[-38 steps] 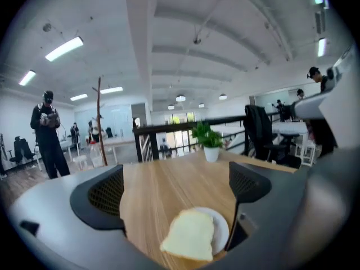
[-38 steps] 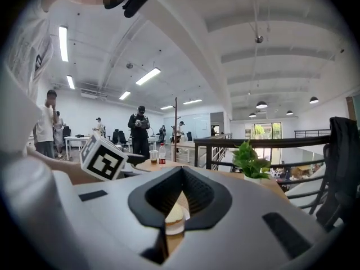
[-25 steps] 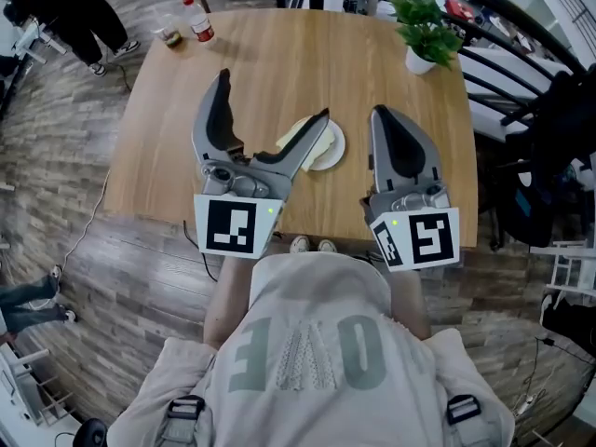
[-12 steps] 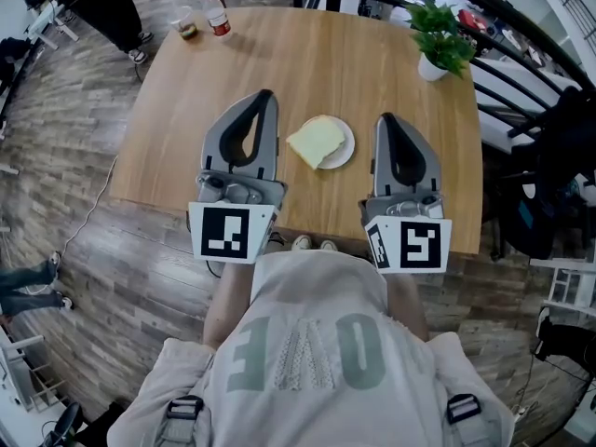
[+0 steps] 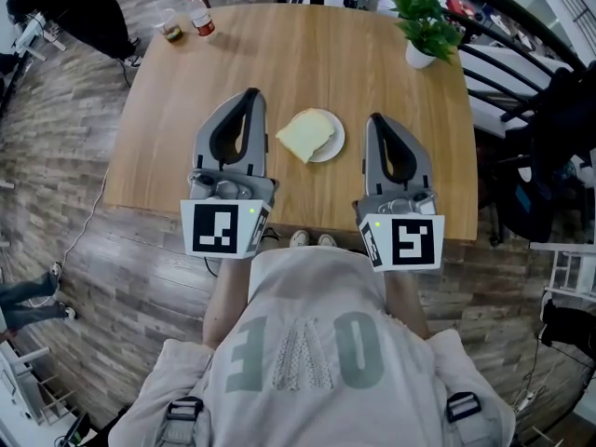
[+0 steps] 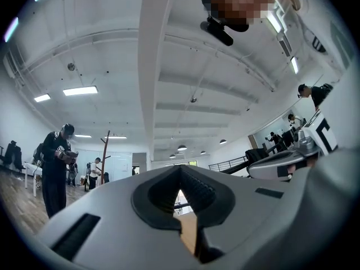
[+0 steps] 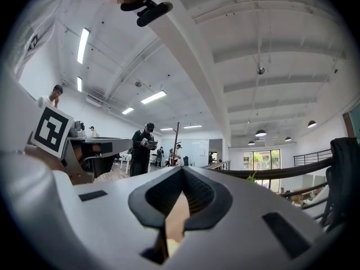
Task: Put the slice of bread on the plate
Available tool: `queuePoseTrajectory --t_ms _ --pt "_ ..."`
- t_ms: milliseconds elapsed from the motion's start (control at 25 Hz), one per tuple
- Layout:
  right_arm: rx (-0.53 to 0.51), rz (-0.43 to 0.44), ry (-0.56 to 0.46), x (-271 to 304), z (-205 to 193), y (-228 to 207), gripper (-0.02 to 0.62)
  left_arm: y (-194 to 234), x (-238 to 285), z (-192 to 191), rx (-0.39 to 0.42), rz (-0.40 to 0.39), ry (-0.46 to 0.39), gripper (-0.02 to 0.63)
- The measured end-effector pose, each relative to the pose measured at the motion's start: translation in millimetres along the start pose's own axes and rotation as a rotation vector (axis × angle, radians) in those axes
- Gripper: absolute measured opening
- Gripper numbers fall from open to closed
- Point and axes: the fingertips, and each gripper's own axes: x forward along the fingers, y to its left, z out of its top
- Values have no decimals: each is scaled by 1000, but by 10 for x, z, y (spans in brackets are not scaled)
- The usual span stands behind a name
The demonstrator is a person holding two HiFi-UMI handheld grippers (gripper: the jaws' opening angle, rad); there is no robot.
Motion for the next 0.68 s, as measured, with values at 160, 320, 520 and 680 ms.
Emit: queuePoseTrajectory --t_ms 160,320,520,680 --pt "-1 -3 8 -33 -37 -21 17 -27 1 -38 -11 -7 5 9" --pt "-1 -6 16 -56 -54 -34 17 -37 12 -54 -15 -12 11 9" --pt "-1 -8 16 -65 -57 -56 17 -37 17 -73 -32 -5 15 9" --pt "5 -2 22 -61 -87 -61 17 -42 27 -93 -31 -5 20 8"
